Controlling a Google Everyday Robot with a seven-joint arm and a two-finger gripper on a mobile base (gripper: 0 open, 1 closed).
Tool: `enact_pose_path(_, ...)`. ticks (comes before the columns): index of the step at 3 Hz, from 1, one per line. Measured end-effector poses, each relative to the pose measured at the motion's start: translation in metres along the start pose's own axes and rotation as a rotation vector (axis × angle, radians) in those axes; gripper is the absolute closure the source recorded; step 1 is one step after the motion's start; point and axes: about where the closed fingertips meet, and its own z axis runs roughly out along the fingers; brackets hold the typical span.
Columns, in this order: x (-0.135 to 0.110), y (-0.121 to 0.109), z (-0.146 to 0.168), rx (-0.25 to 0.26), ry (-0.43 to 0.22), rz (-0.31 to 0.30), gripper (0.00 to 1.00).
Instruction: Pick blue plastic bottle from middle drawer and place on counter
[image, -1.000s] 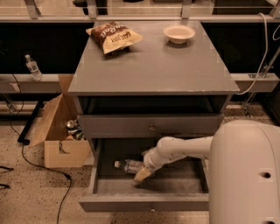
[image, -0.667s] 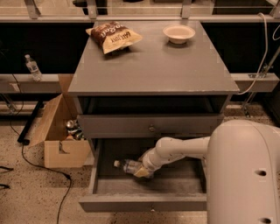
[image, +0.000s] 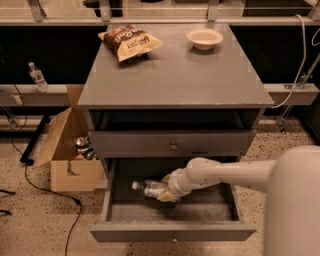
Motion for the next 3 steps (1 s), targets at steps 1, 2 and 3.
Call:
enact_pose_path(1, -0.025, 0.016, -0.065, 0.024, -0.084, -0.132, 1.00)
enact_pose_path(2, -0.026, 0.029, -0.126, 0.033, -0.156, -0.204, 1.00)
enact_pose_path(3, 0.002, 0.035, -0.150, 0.055, -0.154, -0.202, 1.00)
